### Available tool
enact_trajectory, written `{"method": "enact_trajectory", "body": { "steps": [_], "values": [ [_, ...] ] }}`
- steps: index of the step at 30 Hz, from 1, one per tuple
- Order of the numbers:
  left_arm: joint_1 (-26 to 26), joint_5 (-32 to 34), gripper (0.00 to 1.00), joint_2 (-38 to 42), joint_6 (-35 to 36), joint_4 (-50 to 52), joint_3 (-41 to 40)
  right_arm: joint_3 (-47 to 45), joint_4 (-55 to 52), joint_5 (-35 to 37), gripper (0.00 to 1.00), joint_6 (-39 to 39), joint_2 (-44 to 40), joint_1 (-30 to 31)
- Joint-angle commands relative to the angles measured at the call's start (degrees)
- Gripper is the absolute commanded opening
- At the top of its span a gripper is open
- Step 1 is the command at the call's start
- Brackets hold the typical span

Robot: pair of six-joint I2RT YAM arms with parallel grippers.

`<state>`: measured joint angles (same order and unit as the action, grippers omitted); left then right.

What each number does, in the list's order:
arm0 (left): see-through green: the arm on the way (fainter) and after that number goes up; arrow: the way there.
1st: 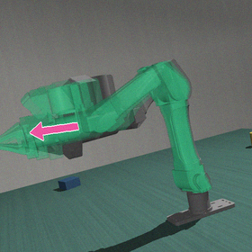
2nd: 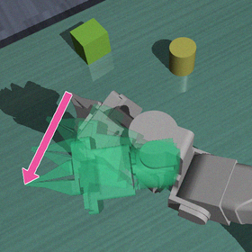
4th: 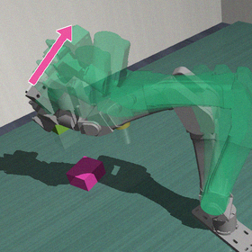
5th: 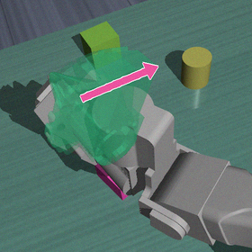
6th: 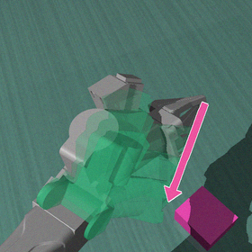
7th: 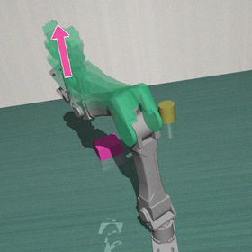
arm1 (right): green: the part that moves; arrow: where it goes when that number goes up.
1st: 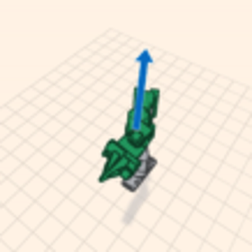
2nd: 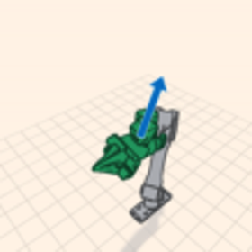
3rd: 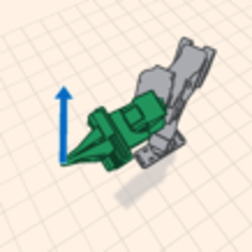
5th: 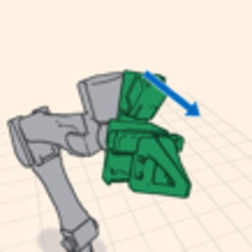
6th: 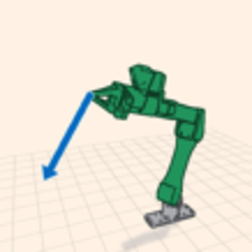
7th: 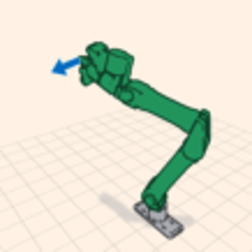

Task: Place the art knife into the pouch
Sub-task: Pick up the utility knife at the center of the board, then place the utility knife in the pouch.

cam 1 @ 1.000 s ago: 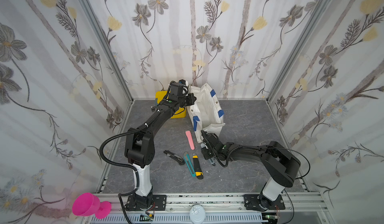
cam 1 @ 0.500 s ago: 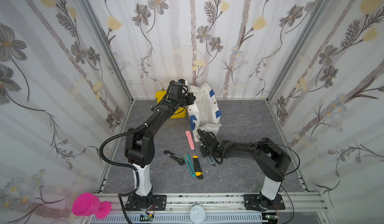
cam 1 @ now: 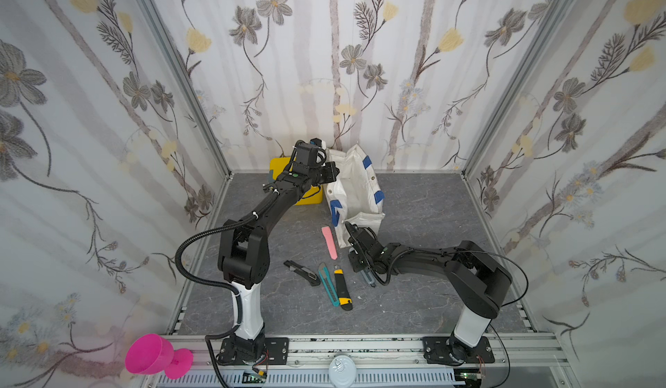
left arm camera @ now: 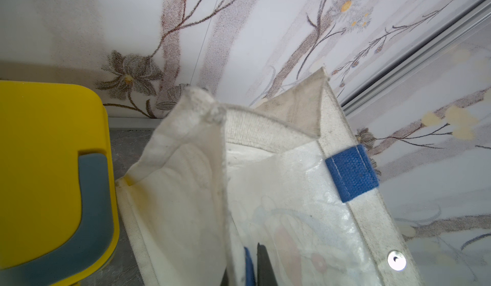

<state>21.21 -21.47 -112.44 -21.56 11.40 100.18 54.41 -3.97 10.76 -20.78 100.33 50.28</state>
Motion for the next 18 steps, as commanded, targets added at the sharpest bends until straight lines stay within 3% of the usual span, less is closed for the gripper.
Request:
{"method": "enact_trajectory", "body": {
  "steps": [1, 18],
  "values": [
    [-0.1, -0.4, 0.00, -0.1, 0.1, -1.1, 0.6, -1.5, 1.1, -0.2, 0.25, -1.7, -3.4, 0.1],
    [0.0, 0.5, 0.00, -0.1, 0.9, -0.4, 0.5, -3.5, -1.9, 2.2, 0.25, -4.7, -23.6, 0.1]
  ]
}}
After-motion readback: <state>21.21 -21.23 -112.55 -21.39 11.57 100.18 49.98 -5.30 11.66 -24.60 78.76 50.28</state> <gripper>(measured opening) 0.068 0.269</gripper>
